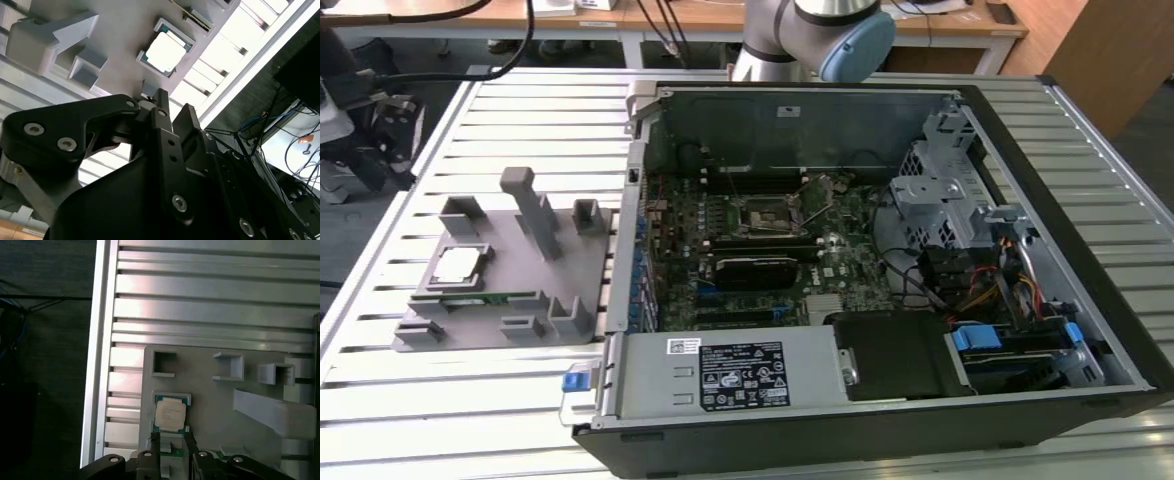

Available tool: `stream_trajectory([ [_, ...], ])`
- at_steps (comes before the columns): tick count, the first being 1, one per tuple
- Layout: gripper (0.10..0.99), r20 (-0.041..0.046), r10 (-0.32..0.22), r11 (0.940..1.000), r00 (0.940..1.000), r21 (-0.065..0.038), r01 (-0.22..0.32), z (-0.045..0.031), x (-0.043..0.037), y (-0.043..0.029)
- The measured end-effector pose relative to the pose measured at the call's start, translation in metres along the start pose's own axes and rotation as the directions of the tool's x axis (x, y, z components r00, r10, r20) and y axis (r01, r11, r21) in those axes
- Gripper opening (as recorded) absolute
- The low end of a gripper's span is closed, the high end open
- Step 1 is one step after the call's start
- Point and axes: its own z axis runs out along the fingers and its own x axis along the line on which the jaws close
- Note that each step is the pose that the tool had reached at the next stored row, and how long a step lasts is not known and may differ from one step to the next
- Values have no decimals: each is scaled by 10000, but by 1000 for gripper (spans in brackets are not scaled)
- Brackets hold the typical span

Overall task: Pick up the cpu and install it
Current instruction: 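Pick up the cpu and move it towards the insertion slot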

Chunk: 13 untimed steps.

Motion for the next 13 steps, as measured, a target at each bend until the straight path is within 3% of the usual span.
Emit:
stream_trajectory([
  [9, 647, -2, -2, 10000, 10000, 1, 2, 162, -4, -9],
  [11, 647, -1, -2, 10000, 10000, 0, 2, 199, -5, -11],
  [12, 714, -1, -2, 10000, 10000, 0, 2, 216, -5, -12],
  [13, 714, 0, -2, 10000, 10000, 0, 2, 235, -5, -13],
])
